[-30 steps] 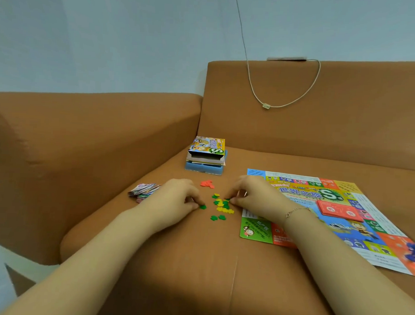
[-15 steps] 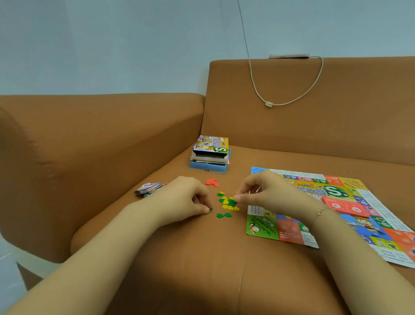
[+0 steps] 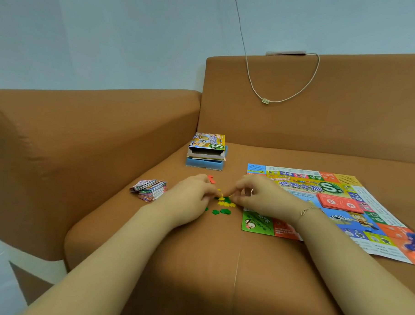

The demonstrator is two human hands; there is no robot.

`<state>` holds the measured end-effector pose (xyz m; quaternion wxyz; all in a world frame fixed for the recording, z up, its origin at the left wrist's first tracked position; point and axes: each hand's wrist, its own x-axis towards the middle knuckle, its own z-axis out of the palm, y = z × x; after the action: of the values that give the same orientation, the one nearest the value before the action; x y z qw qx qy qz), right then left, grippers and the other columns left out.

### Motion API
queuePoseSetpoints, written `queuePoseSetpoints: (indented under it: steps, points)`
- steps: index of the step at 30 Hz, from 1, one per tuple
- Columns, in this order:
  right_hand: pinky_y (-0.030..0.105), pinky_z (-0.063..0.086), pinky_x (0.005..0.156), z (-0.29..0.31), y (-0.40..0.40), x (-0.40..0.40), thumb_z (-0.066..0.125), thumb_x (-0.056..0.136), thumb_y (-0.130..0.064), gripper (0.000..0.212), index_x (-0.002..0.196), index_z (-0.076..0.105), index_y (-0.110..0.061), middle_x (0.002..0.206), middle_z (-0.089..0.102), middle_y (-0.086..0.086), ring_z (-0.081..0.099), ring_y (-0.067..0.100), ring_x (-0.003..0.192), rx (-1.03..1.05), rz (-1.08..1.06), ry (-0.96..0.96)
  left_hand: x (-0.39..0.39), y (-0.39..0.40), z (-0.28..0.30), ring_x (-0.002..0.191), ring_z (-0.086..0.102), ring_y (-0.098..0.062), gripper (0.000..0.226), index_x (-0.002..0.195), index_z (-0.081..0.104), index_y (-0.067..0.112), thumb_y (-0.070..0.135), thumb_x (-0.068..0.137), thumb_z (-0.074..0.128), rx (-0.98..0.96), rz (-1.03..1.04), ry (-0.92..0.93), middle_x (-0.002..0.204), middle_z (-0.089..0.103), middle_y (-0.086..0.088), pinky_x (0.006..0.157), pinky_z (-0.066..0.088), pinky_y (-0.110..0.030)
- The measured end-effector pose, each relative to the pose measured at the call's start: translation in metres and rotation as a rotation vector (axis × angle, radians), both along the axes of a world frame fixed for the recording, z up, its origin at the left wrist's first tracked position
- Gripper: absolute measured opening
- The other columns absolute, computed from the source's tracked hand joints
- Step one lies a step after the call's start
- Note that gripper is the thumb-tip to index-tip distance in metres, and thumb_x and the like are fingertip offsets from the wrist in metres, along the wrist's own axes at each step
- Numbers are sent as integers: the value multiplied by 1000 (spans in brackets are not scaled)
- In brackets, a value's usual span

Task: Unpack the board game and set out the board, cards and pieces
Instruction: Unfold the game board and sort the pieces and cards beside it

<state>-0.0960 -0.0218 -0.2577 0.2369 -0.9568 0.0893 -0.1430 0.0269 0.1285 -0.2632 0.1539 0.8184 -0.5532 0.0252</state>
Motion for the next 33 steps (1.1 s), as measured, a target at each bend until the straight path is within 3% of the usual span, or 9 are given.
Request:
queuePoseSetpoints:
  steps: [6, 11, 16, 23, 29, 33]
  points:
    - [20, 45, 65, -1, -3, 0, 63, 86, -14, 18, 96, 74, -23, 86, 68, 4, 54, 6, 66, -20, -27, -9, 1, 3, 4, 107, 50, -15, 31, 118, 65, 24, 15, 96, 46, 1, 11, -34, 117, 54, 2, 83, 34, -21]
    - [26, 47, 67, -1, -3, 1, 66, 86, -21, 10, 92, 74, -21, 85, 69, 3, 59, 10, 72, -28, -40, -23, 0, 4, 4, 86, 44, -6, 30, 120, 62, 29, 18, 95, 48, -34, -1, -23, 99, 47, 9, 75, 33, -20]
    - [22, 43, 62, 0, 0, 3, 69, 84, -33, 16, 93, 74, -20, 80, 66, -5, 54, 5, 67, -67, -71, -12, 0, -2, 2, 92, 42, -8, 31, 122, 61, 33, 23, 98, 44, 17, 13, -23, 111, 47, 5, 77, 30, -22]
    - [27, 43, 61, 1, 4, 7, 69, 83, -36, 20, 85, 72, -17, 67, 58, -9, 54, 9, 67, -142, -154, -16, 0, -2, 7, 84, 43, -6, 20, 107, 68, 27, 27, 93, 55, 4, 13, -61, 93, 44, 10, 73, 33, -22]
    - [28, 45, 63, 2, 7, 5, 63, 87, -34, 19, 87, 73, -17, 71, 63, -5, 56, 11, 70, -171, -148, -21, 5, 3, 15, 69, 55, 0, 6, 82, 69, 29, 30, 86, 65, -35, 53, 133, 79, 63, 9, 63, 43, -16]
    - [33, 48, 66, 3, 7, 4, 65, 86, -35, 21, 84, 74, -16, 75, 69, 1, 60, 14, 72, -123, -153, -18, 8, -1, 11, 69, 54, 0, 14, 97, 71, 25, 30, 86, 65, -98, 90, 178, 81, 63, 11, 63, 41, -15]
